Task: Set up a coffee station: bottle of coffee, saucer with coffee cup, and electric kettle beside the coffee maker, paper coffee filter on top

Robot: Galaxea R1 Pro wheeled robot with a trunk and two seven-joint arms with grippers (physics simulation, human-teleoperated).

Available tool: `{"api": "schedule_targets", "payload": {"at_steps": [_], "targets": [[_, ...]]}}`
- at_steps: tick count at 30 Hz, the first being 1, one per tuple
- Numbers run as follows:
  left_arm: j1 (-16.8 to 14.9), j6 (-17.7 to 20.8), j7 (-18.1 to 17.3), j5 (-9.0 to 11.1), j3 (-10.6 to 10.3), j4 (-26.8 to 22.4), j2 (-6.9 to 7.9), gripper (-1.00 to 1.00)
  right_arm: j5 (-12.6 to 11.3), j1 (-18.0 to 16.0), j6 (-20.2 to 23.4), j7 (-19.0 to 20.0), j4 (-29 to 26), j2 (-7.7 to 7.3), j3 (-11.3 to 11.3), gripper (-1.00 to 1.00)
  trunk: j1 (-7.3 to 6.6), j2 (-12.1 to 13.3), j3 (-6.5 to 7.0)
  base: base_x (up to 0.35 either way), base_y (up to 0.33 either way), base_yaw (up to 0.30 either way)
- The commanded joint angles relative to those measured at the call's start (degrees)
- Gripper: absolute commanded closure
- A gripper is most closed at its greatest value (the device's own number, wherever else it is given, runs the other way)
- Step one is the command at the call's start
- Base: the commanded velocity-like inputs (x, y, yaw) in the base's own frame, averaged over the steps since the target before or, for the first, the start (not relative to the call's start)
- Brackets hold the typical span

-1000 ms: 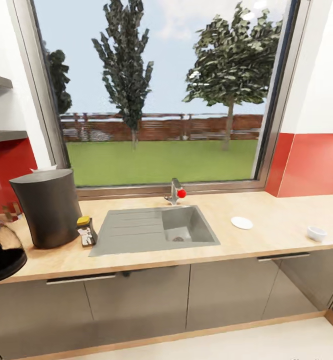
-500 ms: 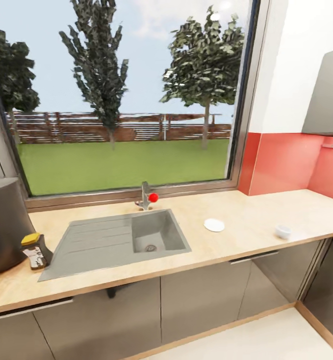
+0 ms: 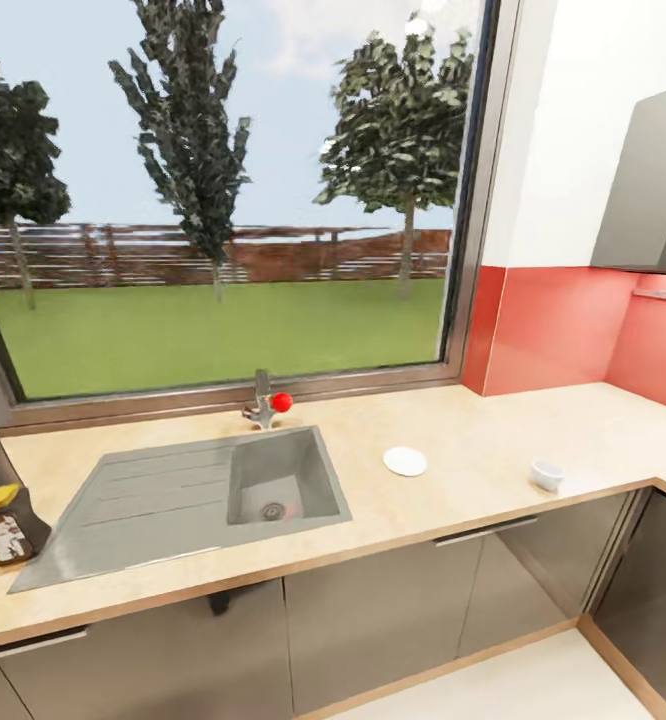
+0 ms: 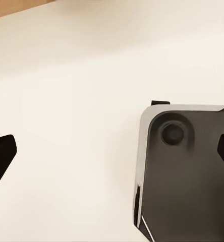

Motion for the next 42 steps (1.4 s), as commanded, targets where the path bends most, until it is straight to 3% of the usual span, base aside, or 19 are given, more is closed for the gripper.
{"api": "schedule_targets", "payload": {"at_steps": [1, 42], "targets": [[0.05, -0.08, 0.03, -0.02, 0.16, -0.08, -0.02, -1.00, -0.49, -0.01, -0.20, 0.03, 0.06, 0.00, 0.11, -1.00, 0.04, -0.02, 0.00, 0.167, -0.237, 0.000], [0.09, -0.08, -0.04, -0.01, 0.16, -0.08, -0.11, -1.00, -0.43, -0.01, -0.20, -0.06, 0.06, 0.25, 0.11, -1.00, 0.04, -0.02, 0.00, 0.146, -0.249, 0.004]]}}
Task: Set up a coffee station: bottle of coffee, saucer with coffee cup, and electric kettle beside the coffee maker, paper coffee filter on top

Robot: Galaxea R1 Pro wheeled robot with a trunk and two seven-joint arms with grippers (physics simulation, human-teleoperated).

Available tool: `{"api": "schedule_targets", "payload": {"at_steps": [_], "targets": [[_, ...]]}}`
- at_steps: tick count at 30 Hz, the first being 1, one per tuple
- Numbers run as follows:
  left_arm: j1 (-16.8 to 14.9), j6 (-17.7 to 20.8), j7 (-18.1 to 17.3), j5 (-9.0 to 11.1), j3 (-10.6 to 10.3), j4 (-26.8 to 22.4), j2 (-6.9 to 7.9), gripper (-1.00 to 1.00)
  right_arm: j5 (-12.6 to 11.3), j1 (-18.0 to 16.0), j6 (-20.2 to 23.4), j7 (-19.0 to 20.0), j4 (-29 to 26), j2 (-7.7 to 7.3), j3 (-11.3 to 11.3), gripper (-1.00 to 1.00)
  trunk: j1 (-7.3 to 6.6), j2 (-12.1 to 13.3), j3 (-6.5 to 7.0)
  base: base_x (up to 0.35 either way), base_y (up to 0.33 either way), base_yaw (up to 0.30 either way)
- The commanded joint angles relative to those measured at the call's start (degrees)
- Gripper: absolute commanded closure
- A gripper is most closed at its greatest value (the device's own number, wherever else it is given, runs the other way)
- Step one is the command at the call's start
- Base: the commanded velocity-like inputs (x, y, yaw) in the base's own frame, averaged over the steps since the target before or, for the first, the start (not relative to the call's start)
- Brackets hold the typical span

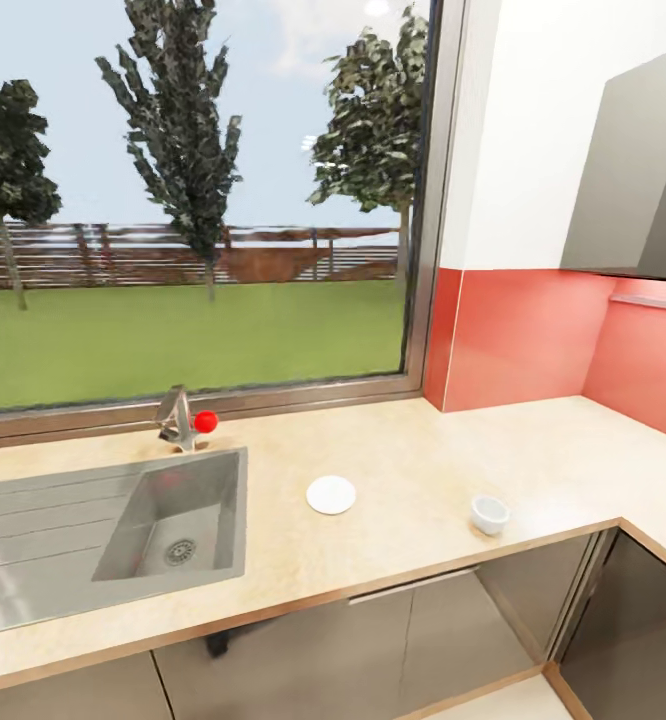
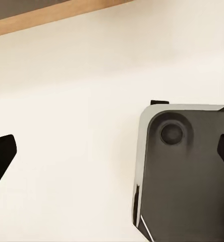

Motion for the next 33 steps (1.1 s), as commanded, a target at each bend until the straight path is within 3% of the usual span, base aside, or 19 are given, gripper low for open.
{"api": "schedule_targets", "payload": {"at_steps": [1, 14, 33], "targets": [[0.05, -0.08, 0.01, -0.02, 0.16, -0.08, -0.02, -1.00, -0.50, -0.01, -0.20, 0.03, 0.06, 0.00, 0.11, -1.00, 0.03, -0.02, 0.00, 0.137, -0.253, 0.079], [0.01, -0.08, -0.02, -0.04, 0.15, -0.08, -0.10, -1.00, -0.46, -0.01, -0.20, 0.02, 0.07, 0.02, 0.14, -1.00, 0.03, -0.02, 0.00, 0.107, -0.263, 0.216], [0.01, -0.11, 0.02, -0.02, 0.15, -0.08, -0.39, -1.00, -0.46, -0.01, -0.20, 0.02, 0.09, 0.02, 0.12, -1.00, 0.03, -0.02, 0.00, 0.006, -0.273, 0.275]]}}
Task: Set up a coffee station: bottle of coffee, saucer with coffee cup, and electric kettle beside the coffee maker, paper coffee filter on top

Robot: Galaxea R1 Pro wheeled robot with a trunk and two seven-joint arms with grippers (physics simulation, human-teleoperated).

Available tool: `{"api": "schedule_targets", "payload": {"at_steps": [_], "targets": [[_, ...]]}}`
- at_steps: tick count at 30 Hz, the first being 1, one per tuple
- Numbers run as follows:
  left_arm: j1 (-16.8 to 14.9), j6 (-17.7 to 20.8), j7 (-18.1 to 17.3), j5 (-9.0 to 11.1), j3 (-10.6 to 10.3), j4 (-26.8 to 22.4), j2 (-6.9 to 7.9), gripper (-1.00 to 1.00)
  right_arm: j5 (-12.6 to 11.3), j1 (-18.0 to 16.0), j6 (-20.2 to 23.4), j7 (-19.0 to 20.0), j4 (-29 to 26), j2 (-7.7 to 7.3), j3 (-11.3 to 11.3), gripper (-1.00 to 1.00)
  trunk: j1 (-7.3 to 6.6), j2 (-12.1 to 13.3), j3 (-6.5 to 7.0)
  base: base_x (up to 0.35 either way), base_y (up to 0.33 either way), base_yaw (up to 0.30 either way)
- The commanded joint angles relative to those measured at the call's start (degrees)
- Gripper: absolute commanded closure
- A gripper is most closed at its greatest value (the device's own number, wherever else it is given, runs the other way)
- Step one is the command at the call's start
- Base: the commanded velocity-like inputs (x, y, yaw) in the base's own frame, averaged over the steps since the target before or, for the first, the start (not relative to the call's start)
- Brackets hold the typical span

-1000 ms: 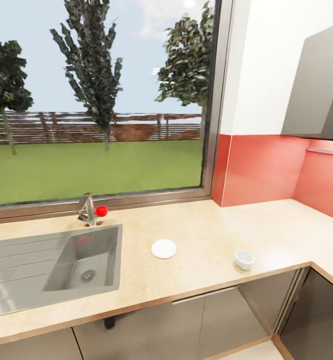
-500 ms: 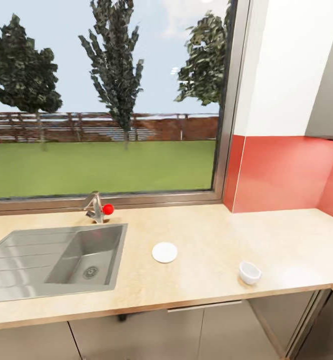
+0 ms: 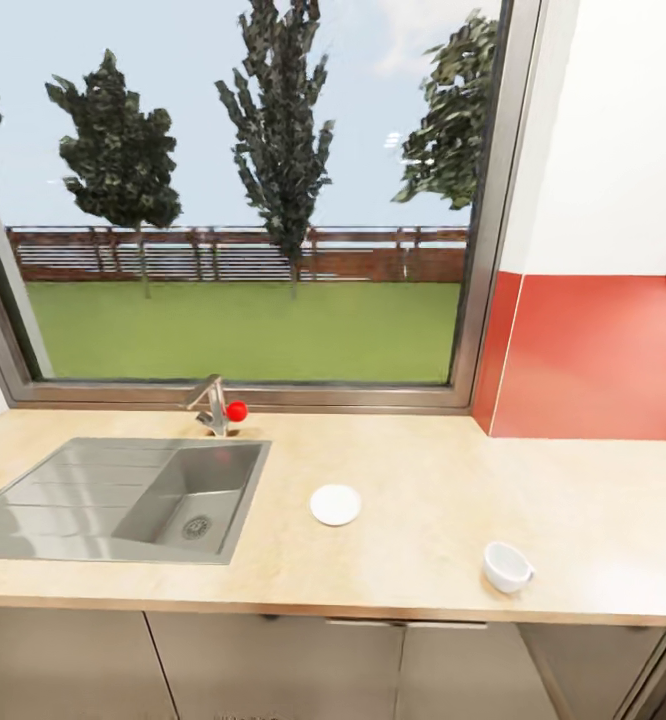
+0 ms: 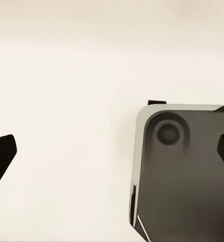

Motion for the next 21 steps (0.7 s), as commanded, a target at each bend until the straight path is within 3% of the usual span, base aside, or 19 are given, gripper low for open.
{"api": "schedule_targets", "payload": {"at_steps": [1, 13, 21], "targets": [[0.05, -0.10, 0.03, -0.02, 0.16, -0.08, -0.05, -1.00, -0.49, -0.01, -0.20, 0.03, 0.06, 0.00, 0.11, -1.00, 0.02, -0.03, 0.00, 0.000, -0.274, 0.276], [0.03, -0.13, 0.03, -0.02, 0.16, -0.08, -0.08, -1.00, -0.49, -0.01, -0.20, 0.03, 0.10, 0.00, 0.12, -1.00, 0.02, -0.03, 0.03, -0.038, -0.270, 0.273], [0.03, -0.14, 0.03, -0.02, 0.13, -0.08, 0.10, -1.00, -0.55, -0.01, -0.18, 0.04, 0.09, 0.00, 0.05, -1.00, 0.02, -0.03, -0.07, -0.217, -0.210, 0.071]]}}
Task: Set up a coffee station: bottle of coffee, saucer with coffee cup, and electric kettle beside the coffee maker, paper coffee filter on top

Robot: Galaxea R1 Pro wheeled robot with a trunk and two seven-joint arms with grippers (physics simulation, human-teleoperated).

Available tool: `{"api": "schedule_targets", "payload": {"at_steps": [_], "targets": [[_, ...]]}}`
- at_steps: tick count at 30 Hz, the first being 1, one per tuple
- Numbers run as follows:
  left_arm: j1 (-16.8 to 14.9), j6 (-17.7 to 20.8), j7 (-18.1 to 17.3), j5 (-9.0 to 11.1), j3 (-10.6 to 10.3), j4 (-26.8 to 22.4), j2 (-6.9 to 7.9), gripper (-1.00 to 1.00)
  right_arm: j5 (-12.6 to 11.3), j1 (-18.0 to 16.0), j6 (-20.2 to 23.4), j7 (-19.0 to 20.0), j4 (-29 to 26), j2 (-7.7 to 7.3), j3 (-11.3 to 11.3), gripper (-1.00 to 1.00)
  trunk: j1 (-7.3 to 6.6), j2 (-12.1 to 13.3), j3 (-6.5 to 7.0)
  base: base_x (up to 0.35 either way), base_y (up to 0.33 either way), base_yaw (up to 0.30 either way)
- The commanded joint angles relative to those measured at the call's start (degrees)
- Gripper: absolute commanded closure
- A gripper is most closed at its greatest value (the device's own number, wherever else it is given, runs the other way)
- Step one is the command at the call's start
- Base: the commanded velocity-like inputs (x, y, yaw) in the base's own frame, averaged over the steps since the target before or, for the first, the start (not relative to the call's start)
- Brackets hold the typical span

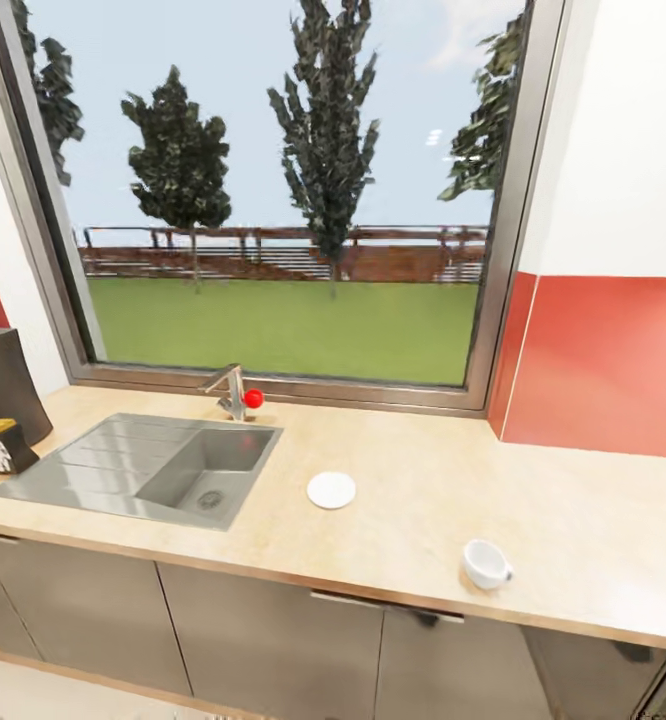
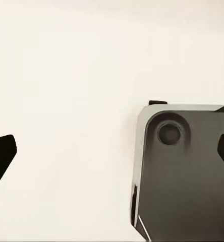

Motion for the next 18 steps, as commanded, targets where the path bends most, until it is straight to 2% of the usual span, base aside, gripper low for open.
{"api": "schedule_targets", "payload": {"at_steps": [1, 8, 14, 18], "targets": [[0.04, -0.08, 0.03, -0.02, 0.11, -0.08, 0.01, -1.00, -0.51, -0.01, -0.19, 0.03, 0.06, 0.00, 0.10, -1.00, -0.01, -0.04, -0.08, -0.257, -0.176, -0.005], [-0.03, -0.08, 0.11, 0.03, -0.02, -0.22, 0.28, -1.00, -0.64, -0.01, -0.14, 0.07, 0.01, 0.00, 0.07, -1.00, -0.01, -0.04, -0.69, -0.311, -0.045, -0.085], [-0.12, -0.07, -0.08, -0.22, -0.08, -0.30, 0.41, -1.00, -0.62, -0.01, -0.13, 0.12, -0.05, 0.15, 0.23, -1.00, -0.01, -0.04, -0.88, -0.309, 0.132, -0.043], [-0.15, -0.15, -0.19, -0.48, -0.30, -0.32, 0.36, -1.00, -0.63, -0.01, -0.08, 0.32, -0.33, 0.32, 0.39, -1.00, -0.01, -0.04, -0.89, -0.115, 0.082, -0.004]]}}
